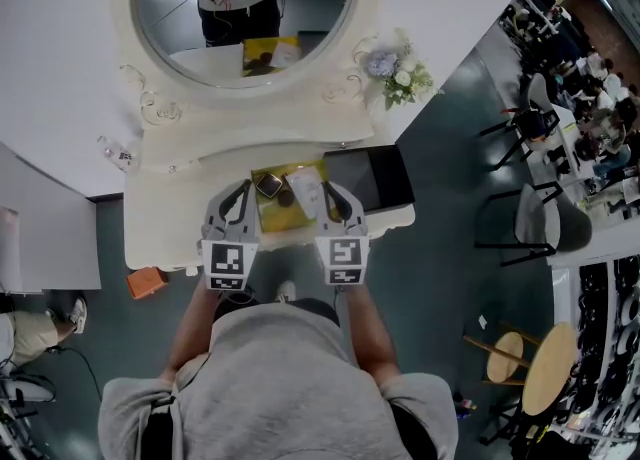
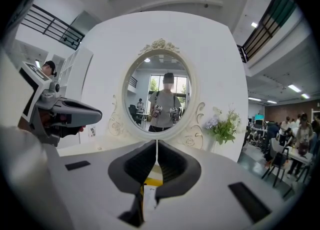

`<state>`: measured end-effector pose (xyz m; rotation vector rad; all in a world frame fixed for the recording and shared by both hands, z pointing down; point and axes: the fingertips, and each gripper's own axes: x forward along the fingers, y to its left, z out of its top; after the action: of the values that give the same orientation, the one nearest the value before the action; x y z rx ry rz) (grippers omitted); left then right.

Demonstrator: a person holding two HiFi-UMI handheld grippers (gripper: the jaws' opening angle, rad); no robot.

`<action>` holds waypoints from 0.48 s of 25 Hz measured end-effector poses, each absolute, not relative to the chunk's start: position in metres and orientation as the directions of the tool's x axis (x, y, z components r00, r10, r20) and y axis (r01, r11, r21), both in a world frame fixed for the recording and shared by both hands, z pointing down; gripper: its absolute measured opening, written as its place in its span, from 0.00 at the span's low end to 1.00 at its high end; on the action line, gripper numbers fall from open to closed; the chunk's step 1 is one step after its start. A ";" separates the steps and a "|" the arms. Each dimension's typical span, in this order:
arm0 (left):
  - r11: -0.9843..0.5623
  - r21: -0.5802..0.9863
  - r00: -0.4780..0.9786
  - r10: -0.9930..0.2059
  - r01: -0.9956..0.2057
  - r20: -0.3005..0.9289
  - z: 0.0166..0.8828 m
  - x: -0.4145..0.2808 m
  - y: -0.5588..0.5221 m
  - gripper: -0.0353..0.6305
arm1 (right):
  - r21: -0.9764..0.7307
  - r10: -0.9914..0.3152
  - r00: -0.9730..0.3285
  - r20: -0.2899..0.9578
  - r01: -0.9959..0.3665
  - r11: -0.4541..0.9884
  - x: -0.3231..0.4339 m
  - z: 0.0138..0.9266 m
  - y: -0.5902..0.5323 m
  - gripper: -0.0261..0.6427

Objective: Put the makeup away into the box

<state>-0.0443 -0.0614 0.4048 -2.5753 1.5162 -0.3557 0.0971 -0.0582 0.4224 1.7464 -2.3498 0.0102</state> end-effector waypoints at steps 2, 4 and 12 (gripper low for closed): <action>-0.485 -0.230 0.466 -0.875 -0.844 0.133 0.405 -0.045 -0.062 0.06 | 0.122 -0.947 -0.272 0.172 -0.948 0.295 0.098 0.422 -0.059 0.07; -0.483 -0.230 0.466 -0.875 -0.845 0.130 0.405 -0.046 -0.064 0.06 | 0.125 -0.948 -0.271 0.170 -0.948 0.293 0.098 0.421 -0.060 0.07; -0.486 -0.236 0.467 -0.874 -0.842 0.134 0.405 -0.045 -0.067 0.06 | 0.126 -0.949 -0.269 0.166 -0.949 0.290 0.099 0.419 -0.063 0.07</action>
<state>-0.0447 -0.0667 0.4054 -2.5713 1.5132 -0.3579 0.0992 -0.0629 0.4191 1.7561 -2.3483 -0.0021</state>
